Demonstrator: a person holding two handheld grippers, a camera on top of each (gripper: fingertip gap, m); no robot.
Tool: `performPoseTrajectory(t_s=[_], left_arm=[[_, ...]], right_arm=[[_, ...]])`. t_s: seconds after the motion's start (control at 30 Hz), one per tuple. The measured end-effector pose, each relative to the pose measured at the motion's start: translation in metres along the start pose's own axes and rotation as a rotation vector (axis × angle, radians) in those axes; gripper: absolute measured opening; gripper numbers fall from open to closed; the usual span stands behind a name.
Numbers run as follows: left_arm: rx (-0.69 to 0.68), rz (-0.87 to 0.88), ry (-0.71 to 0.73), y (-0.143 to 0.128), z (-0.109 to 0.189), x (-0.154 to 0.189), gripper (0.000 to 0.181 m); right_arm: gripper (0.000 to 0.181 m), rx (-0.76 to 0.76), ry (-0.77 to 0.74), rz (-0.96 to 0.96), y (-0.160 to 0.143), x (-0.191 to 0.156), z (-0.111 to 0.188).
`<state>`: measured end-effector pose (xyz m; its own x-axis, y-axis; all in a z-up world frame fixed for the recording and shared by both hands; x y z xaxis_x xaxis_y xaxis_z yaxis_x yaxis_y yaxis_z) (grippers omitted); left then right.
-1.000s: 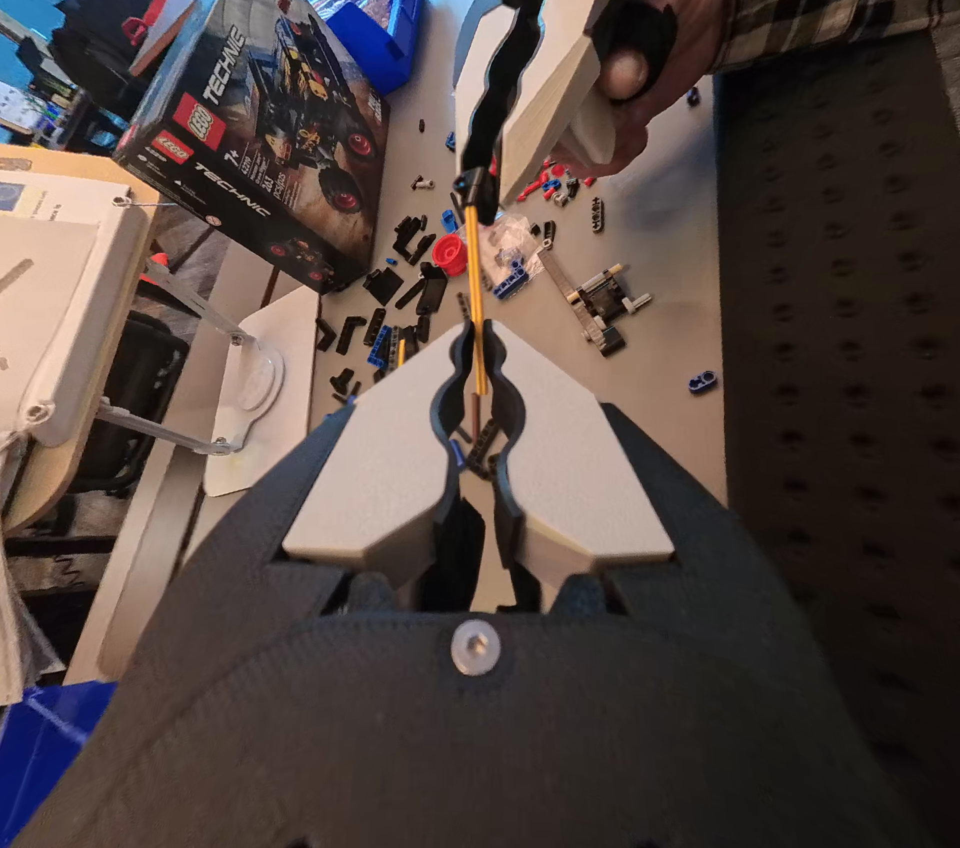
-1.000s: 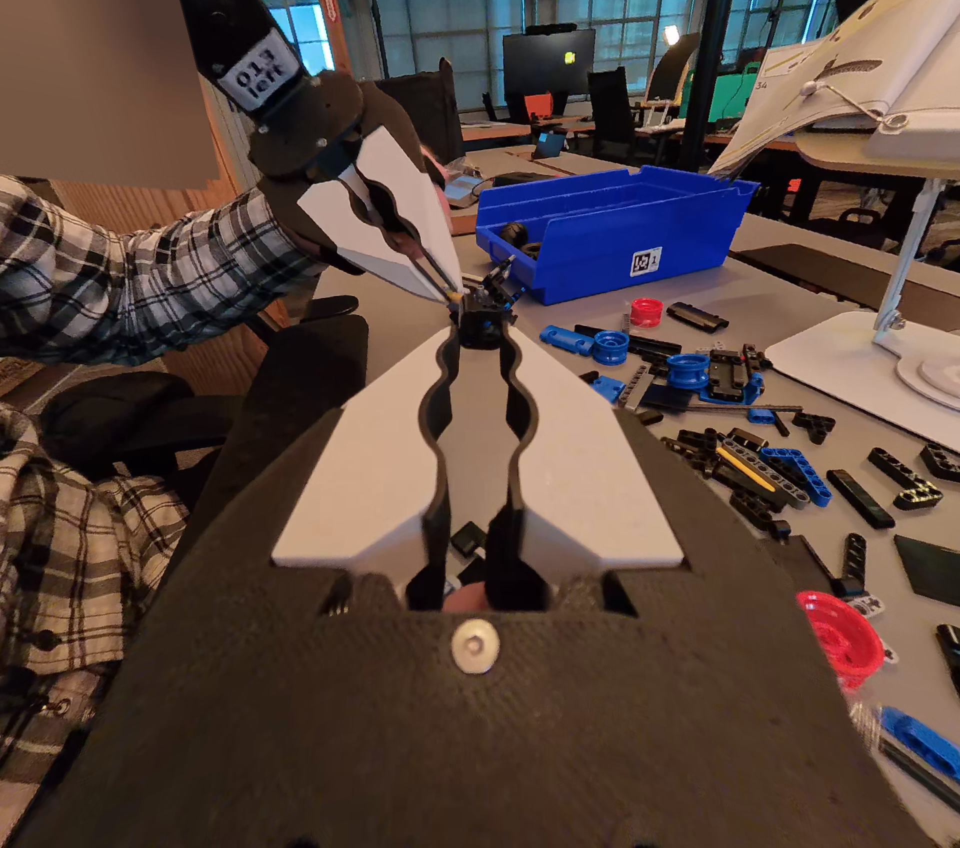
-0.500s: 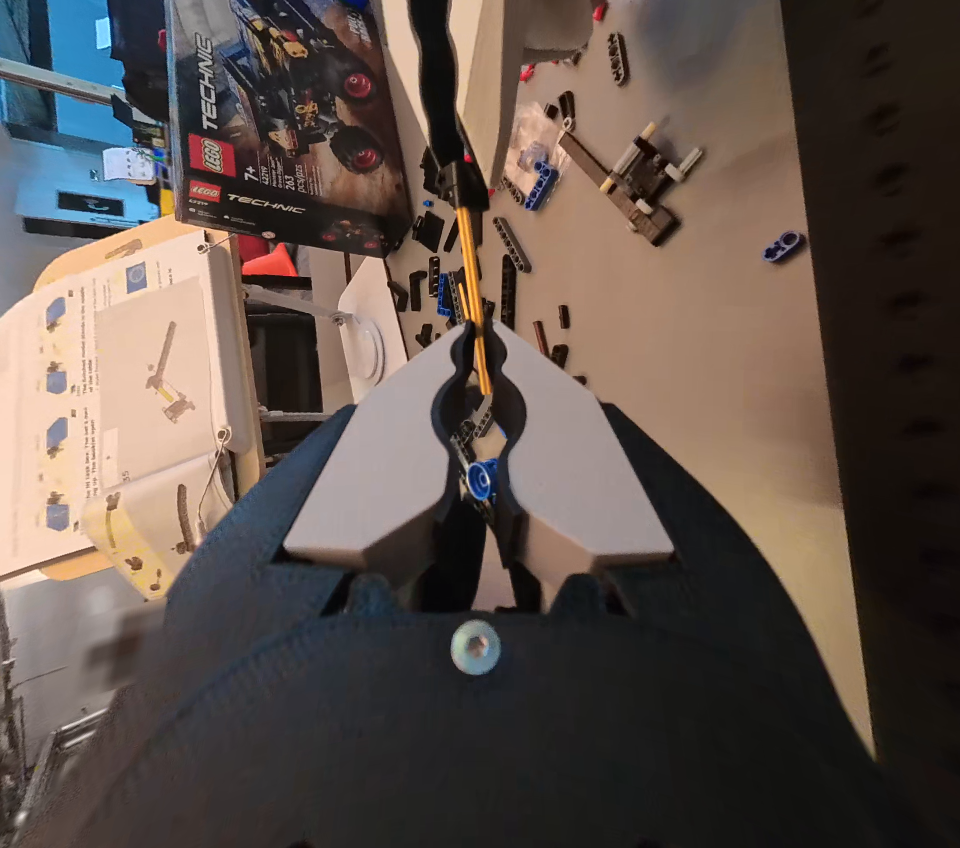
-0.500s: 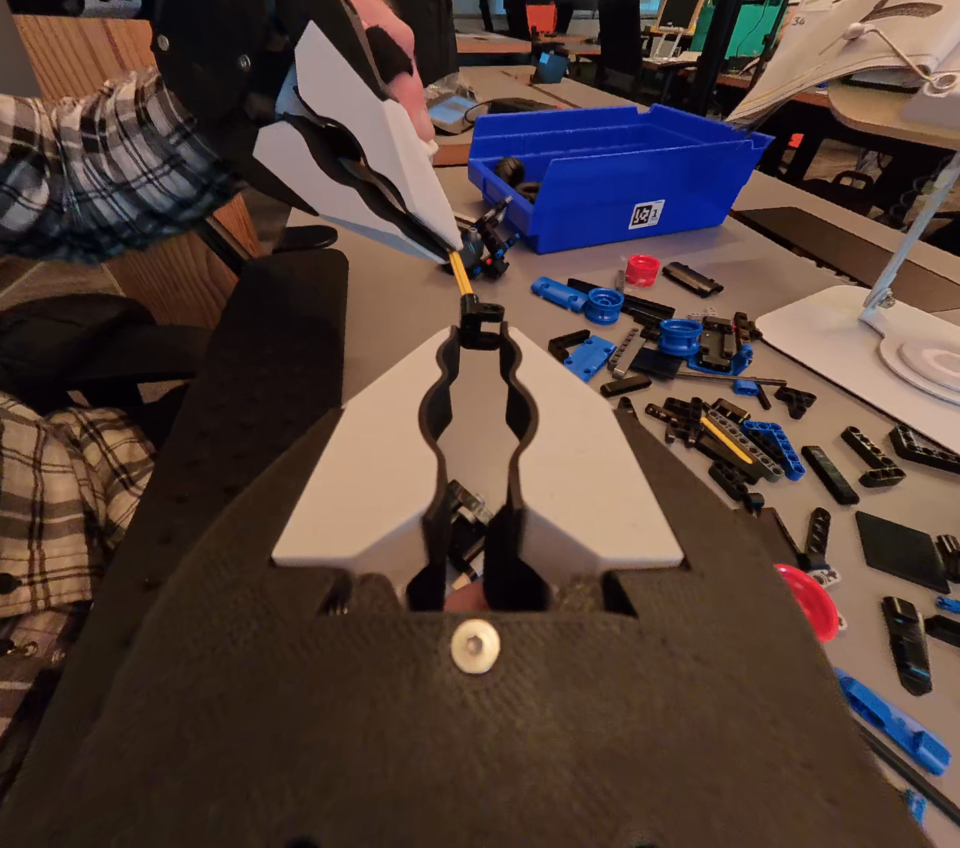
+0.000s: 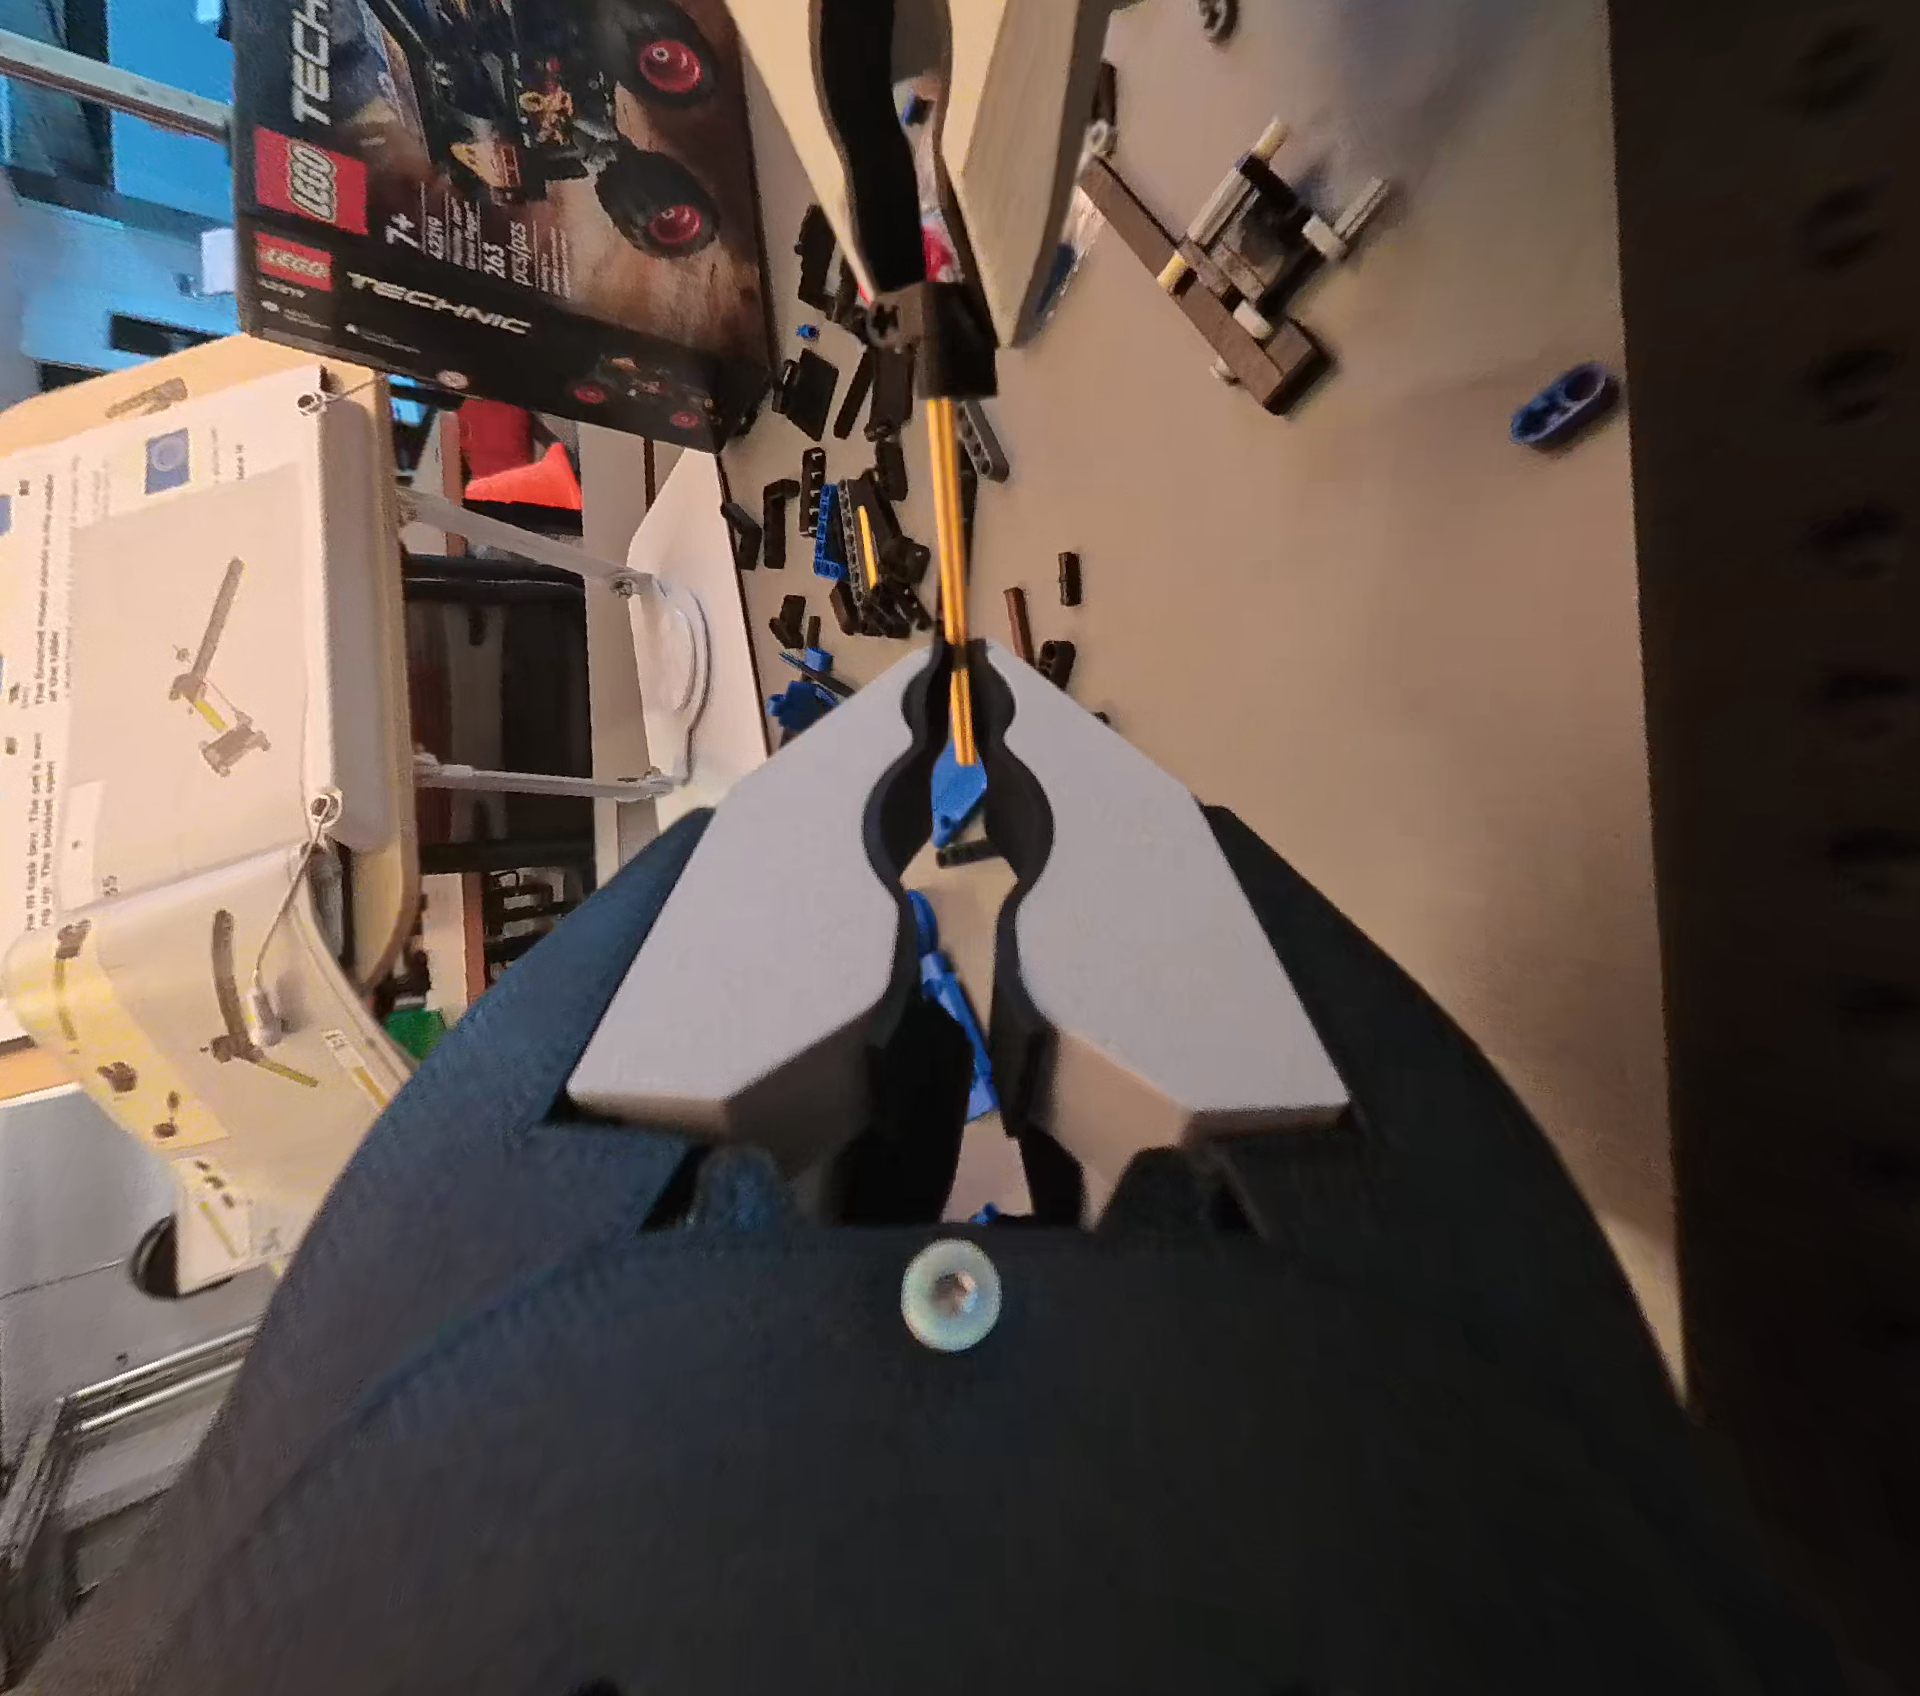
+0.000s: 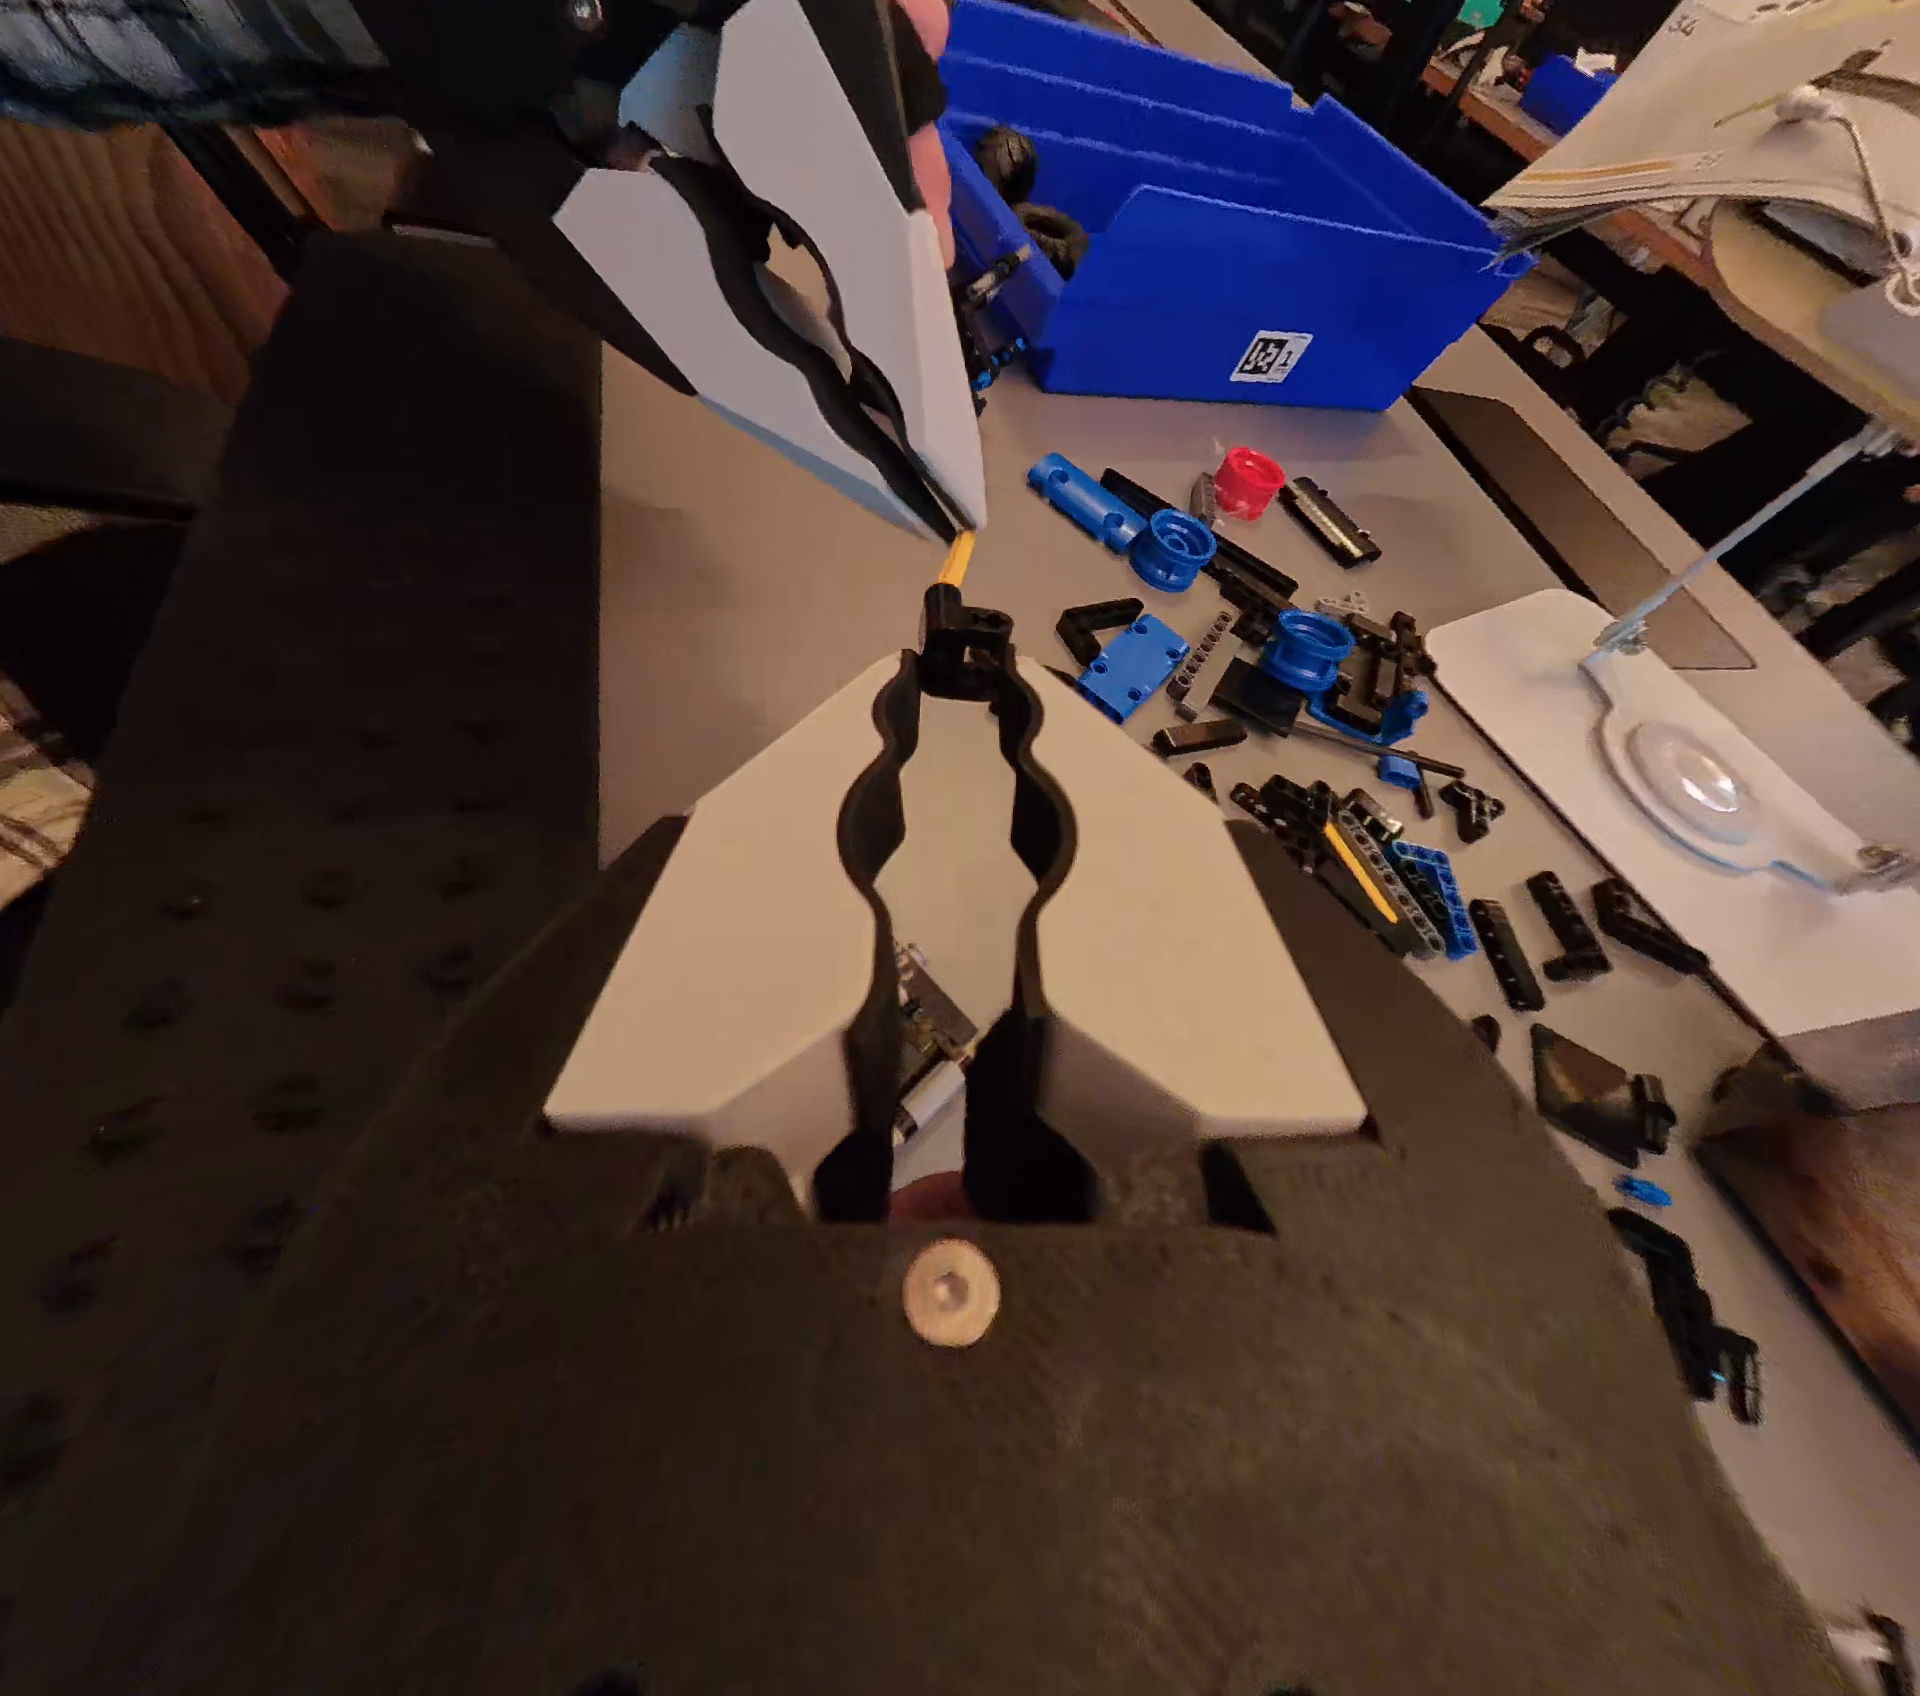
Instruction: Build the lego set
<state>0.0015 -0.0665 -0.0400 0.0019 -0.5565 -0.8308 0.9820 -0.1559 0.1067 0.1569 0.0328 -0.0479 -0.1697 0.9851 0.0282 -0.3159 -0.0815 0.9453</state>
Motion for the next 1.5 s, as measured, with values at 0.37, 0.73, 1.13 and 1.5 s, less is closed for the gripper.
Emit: performPoseTrajectory(t_s=[0.37,0.73,1.13,1.5], left_arm=[[0.036,0.162,-0.056,-0.003,-0.015,0.021,0.000],[0.366,0.624,-0.013,0.018,-0.010,-0.002,0.030],[0.469,0.522,0.159,0.037,0.002,-0.028,0.020],[0.260,0.295,-0.046,-0.010,-0.034,-0.030,0.017]], right_arm=[[0.014,-0.124,-0.066,0.030,-0.009,-0.004,-0.006],[0.014,0.237,0.249,-0.341,0.003,0.012,0.018],[0.013,0.718,0.912,-0.621,0.010,0.030,0.059],[0.014,0.718,0.848,-0.595,0.005,0.042,0.069]])
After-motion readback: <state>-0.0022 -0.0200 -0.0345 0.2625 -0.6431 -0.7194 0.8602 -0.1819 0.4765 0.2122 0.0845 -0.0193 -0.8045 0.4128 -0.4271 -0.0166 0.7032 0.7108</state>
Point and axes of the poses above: each gripper's, where its closed fingertips meet, z back along the fingers, y out of its top, x = y × z across the jaws, the point moved 10 cm from there along z, back along the fingers, and after that the axes turned 15 degrees about -z, right-handed, at the moved point
